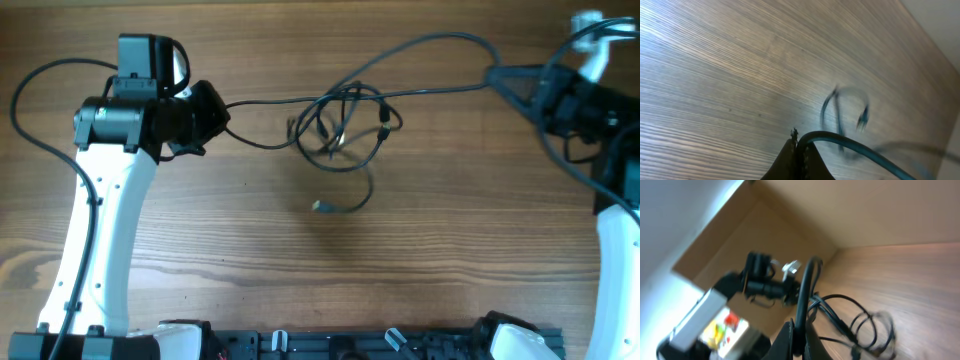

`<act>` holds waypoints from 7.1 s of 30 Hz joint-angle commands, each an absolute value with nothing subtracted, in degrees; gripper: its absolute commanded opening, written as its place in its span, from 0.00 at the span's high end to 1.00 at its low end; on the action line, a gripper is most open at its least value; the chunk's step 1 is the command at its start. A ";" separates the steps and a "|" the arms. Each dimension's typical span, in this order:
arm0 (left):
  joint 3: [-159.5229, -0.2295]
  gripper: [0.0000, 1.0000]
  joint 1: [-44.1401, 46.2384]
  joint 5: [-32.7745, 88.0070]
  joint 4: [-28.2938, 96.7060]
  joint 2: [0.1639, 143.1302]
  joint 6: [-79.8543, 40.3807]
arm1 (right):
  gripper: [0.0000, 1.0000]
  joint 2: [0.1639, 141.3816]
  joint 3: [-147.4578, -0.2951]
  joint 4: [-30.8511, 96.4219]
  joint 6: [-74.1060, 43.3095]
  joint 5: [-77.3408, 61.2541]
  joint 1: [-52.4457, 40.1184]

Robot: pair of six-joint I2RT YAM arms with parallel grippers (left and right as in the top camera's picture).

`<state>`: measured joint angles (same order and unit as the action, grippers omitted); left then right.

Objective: Untangle cables

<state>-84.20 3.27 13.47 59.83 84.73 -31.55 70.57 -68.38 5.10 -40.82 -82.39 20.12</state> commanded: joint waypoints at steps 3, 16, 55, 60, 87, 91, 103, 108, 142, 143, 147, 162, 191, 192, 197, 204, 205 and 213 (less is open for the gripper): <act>-83.53 0.96 -1.34 -3.75 61.23 88.68 -31.73 | 0.96 74.37 -69.65 21.04 -34.76 -66.19 30.83; -83.53 0.96 -2.52 -3.73 61.14 88.68 -30.85 | 0.96 86.00 -69.63 47.68 -21.80 -18.26 30.17; -100.05 0.96 -2.37 41.56 23.31 67.55 -54.46 | 0.29 81.32 -69.65 23.64 -11.99 -59.11 -11.09; -100.05 0.96 -2.37 30.76 21.71 67.55 -54.52 | 0.28 81.32 -69.65 26.26 -14.31 -52.12 -13.69; -100.03 0.96 -2.42 69.87 8.16 70.35 -68.20 | 0.12 81.80 -69.63 8.58 1.02 -76.18 -19.94; -100.03 0.96 -2.42 70.70 8.14 70.35 -68.25 | 0.18 83.11 -69.63 8.23 0.86 -72.29 -23.03; -100.03 0.96 -2.42 70.94 8.14 70.35 -68.20 | 0.53 84.93 -69.65 8.34 -0.99 -70.39 -24.67; -100.03 0.95 -2.42 70.91 8.14 70.37 -68.16 | 0.95 84.93 -69.65 4.64 -9.34 -62.78 -24.67; -99.37 0.00 -2.39 24.08 68.66 90.78 -19.46 | 0.96 84.55 -110.91 30.52 -1.91 -7.81 -22.44; -99.37 0.00 -2.37 24.08 68.64 90.78 -19.46 | 0.96 84.55 -110.89 30.94 -0.03 -7.01 -22.44; -99.37 0.00 -2.37 24.10 68.62 90.78 -19.46 | 0.96 86.06 -110.89 35.18 10.00 -6.15 -22.44; -99.37 0.00 -2.37 24.05 68.60 90.78 -19.46 | 0.96 97.30 -110.87 23.66 15.11 16.23 -22.41; -99.37 0.00 -2.37 22.83 68.82 90.78 -18.22 | 0.96 113.43 -110.87 18.87 -18.57 -23.29 34.02; -99.37 0.00 -2.37 22.83 68.82 90.78 -18.24 | 0.96 114.76 -110.87 18.94 -19.55 -24.60 33.65; -99.37 0.00 -2.37 22.85 69.08 90.78 -18.39 | 0.96 117.56 -110.87 21.71 -20.08 -23.90 32.03; -99.37 0.00 -2.37 22.83 69.73 90.78 -18.37 | 0.00 116.22 -110.89 26.17 -28.73 -15.86 32.82; -99.37 0.00 -2.37 22.83 69.76 90.78 -18.37 | 0.00 115.02 -110.89 27.55 -29.52 -15.03 33.23; -99.37 0.00 -2.37 22.85 69.76 90.78 -18.37 | 0.00 101.27 -110.89 39.88 -36.14 -6.90 33.82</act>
<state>-99.59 -2.63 23.40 69.73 90.91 -19.55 109.19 -109.97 38.15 -34.20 -9.76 33.91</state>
